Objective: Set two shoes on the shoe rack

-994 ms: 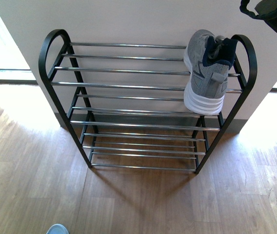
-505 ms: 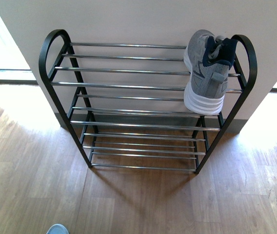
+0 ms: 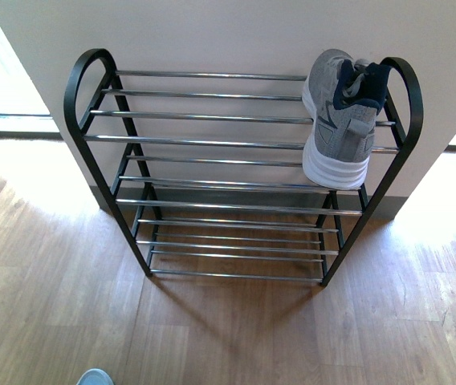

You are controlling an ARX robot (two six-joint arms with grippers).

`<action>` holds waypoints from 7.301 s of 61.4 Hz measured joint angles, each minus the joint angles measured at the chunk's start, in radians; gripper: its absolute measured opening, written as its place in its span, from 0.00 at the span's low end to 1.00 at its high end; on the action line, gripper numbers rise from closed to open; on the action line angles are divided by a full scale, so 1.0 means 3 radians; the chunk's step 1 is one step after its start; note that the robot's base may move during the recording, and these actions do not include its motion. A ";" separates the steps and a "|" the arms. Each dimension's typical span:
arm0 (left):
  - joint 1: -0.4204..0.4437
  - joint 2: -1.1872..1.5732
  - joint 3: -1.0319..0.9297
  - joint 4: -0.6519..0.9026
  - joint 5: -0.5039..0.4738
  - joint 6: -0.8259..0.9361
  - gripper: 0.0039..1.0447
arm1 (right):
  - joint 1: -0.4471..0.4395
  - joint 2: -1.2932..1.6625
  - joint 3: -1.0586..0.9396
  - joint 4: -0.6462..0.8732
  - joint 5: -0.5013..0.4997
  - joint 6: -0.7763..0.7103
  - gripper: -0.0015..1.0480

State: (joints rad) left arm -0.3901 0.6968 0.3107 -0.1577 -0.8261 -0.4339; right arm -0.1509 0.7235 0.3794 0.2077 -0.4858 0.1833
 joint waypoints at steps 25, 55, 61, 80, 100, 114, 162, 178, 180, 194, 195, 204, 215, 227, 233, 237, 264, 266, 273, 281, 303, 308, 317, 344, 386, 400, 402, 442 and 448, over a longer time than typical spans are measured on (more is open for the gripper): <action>-0.0001 0.0000 0.0000 0.0000 -0.0003 0.0000 0.01 | 0.0488 -0.0572 -0.0739 0.0591 0.1611 -0.0557 0.23; -0.0001 0.0000 0.0000 0.0000 -0.0001 0.0000 0.01 | 0.0491 -0.1146 -0.1050 0.0350 0.1620 -0.0594 0.02; -0.0001 0.0000 0.0000 0.0000 -0.0003 0.0000 0.01 | 0.0491 -0.1249 -0.1092 0.0282 0.1619 -0.0594 0.02; -0.0001 0.0000 0.0000 0.0000 -0.0001 0.0000 0.01 | 0.0492 -0.1548 -0.1200 0.0170 0.1614 -0.0595 0.02; -0.0001 0.0000 0.0000 0.0000 -0.0003 0.0000 0.01 | 0.0496 -0.1818 -0.1200 -0.0095 0.1620 -0.0595 0.02; -0.0001 0.0000 0.0000 0.0000 -0.0004 0.0000 0.01 | 0.0496 -0.2382 -0.1200 -0.0678 0.1621 -0.0596 0.02; -0.0001 0.0000 0.0000 0.0000 -0.0003 0.0000 0.01 | 0.0496 -0.2391 -0.1200 -0.0682 0.1621 -0.0600 0.17; 0.0043 0.0019 -0.0019 0.0201 0.0272 0.0093 0.01 | 0.0496 -0.2391 -0.1200 -0.0682 0.1621 -0.0600 0.57; 0.0056 0.0079 -0.0003 0.0257 0.0374 0.0095 0.01 | 0.0496 -0.2391 -0.1200 -0.0682 0.1621 -0.0600 0.62; 0.0179 0.1191 0.0375 0.0837 0.1297 -0.0006 0.01 | 0.0496 -0.2391 -0.1199 -0.0682 0.1621 -0.0600 0.93; 0.0188 0.1325 0.0431 0.0889 0.1354 -0.0024 0.01 | 0.0497 -0.2391 -0.1200 -0.0682 0.1621 -0.0600 0.92; 0.0184 0.2219 0.0896 0.1298 0.1765 -0.0230 0.01 | 0.0496 -0.2391 -0.1199 -0.0682 0.1620 -0.0600 0.91; 0.0028 0.3262 0.1684 0.1408 0.1808 -0.0520 0.01 | 0.0496 -0.2391 -0.1200 -0.0682 0.1621 -0.0600 0.91; -0.0211 0.4106 0.2485 0.1298 0.2010 -0.1029 0.01 | 0.0496 -0.2391 -0.1200 -0.0682 0.1620 -0.0600 0.91; -0.0313 0.4421 0.2852 0.1207 0.2132 -0.1157 0.01 | 0.0496 -0.2391 -0.1200 -0.0682 0.1620 -0.0600 0.91; -0.0348 0.4602 0.3090 0.1122 0.2193 -0.1203 0.01 | 0.0496 -0.2391 -0.1199 -0.0682 0.1621 -0.0600 0.91; -0.0278 0.5320 0.4012 0.0636 0.2453 -0.1275 0.01 | 0.0496 -0.2392 -0.1200 -0.0682 0.1620 -0.0600 0.91; -0.0278 0.5353 0.4044 0.0626 0.2471 -0.1275 0.01 | 0.0496 -0.2392 -0.1199 -0.0682 0.1621 -0.0600 0.91; -0.0284 0.5477 0.4164 0.0543 0.2502 -0.1274 0.01 | 0.0496 -0.2392 -0.1200 -0.0682 0.1620 -0.0600 0.91; -0.0291 0.5535 0.4285 0.0495 0.2518 -0.1263 0.01 | 0.0496 -0.2392 -0.1200 -0.0682 0.1620 -0.0600 0.91; -0.0292 0.5647 0.4554 0.0262 0.2555 -0.1142 0.07 | 0.0496 -0.2392 -0.1199 -0.0682 0.1621 -0.0600 0.91; -0.0295 0.5647 0.4555 0.0381 0.2514 -0.1132 0.27 | 0.0496 -0.2392 -0.1200 -0.0682 0.1621 -0.0600 0.91; -0.0299 0.5576 0.4454 0.0516 0.2401 -0.1128 0.50 | 0.0496 -0.2392 -0.1200 -0.0682 0.1621 -0.0600 0.91; -0.0284 0.4560 0.3489 0.0979 0.1924 -0.1122 0.91 | 0.0496 -0.2392 -0.1200 -0.0682 0.1621 -0.0600 0.91; 0.0036 0.0596 0.0752 0.0144 0.0163 -0.0350 0.91 | 0.0497 -0.2392 -0.1199 -0.0682 0.1621 -0.0600 0.91; 0.0268 -0.0017 0.0226 0.0983 0.1139 0.0320 0.77 | 0.0496 -0.2392 -0.1199 -0.0682 0.1624 -0.0600 0.91; 0.0345 -0.0107 0.0075 0.1268 0.1396 0.0540 0.72 | 0.0496 -0.2392 -0.1200 -0.0682 0.1621 -0.0600 0.91; 0.1286 -0.1161 -0.0802 0.1450 0.2753 0.1409 0.01 | 0.0496 -0.2393 -0.1200 -0.0682 0.1620 -0.0600 0.91; 0.1289 -0.1265 -0.0841 0.1385 0.2753 0.1410 0.01 | 0.0497 -0.2393 -0.1200 -0.0682 0.1621 -0.0600 0.91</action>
State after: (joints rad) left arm -0.0032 0.3172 0.0586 0.2577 -0.0002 -0.0109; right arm -0.0017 0.0055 0.0193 0.0032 0.0006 0.0032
